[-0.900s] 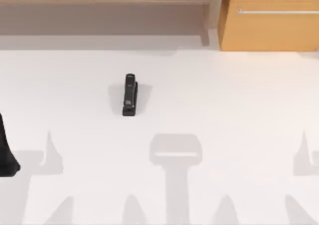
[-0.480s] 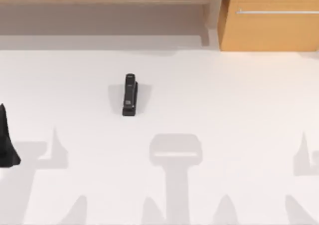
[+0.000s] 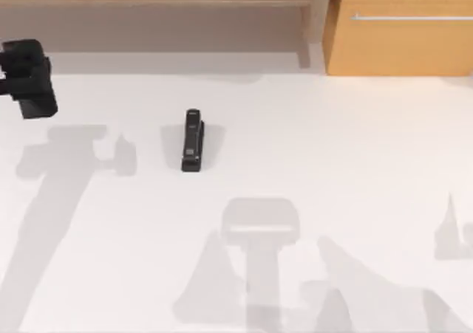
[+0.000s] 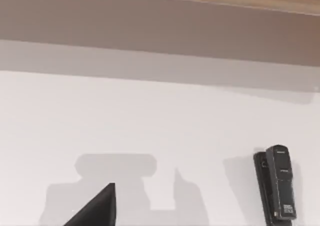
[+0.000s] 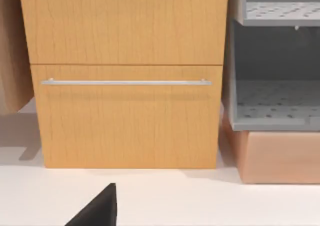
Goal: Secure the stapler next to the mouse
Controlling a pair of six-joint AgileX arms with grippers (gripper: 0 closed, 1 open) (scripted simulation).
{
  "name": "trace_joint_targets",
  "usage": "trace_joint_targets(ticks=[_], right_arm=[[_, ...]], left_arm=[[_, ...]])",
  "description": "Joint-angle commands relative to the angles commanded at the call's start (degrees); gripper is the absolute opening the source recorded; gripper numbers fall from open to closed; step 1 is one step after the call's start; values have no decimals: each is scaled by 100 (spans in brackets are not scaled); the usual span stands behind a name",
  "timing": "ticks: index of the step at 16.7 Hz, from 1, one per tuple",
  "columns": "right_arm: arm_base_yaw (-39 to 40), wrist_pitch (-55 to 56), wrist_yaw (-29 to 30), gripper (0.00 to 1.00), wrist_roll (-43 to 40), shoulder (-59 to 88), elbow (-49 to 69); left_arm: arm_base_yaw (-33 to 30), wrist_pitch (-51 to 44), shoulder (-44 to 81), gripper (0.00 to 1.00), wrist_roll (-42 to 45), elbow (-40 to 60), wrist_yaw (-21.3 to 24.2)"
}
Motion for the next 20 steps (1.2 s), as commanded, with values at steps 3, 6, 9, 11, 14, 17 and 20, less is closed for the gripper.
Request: trace_joint_targets(ticks=[3,6,9,11,14,17,20], right_arm=[[0,0,0,100,0,0,0],[0,0,0,100,0,0,0],[0,0,0,100,0,0,0],[0,0,0,100,0,0,0],[0,0,0,100,0,0,0],[0,0,0,100,0,0,0],[0,0,0,100,0,0,0]], left_arm=[[-351,-1117,2226,100,-337,1805,10],[-702,-2244,4443,100,-634,3562,7],[-1025,-3266,6326,100,-872,5218,-9],[-1218,-3847,7281,100,-996,6184,-26],[-1460,-4533,8302,100,-1132,7322,-58],[-1623,-4964,8876,100,-1209,8008,-90],[-1678,-5100,9039,100,-1232,8193,-104]])
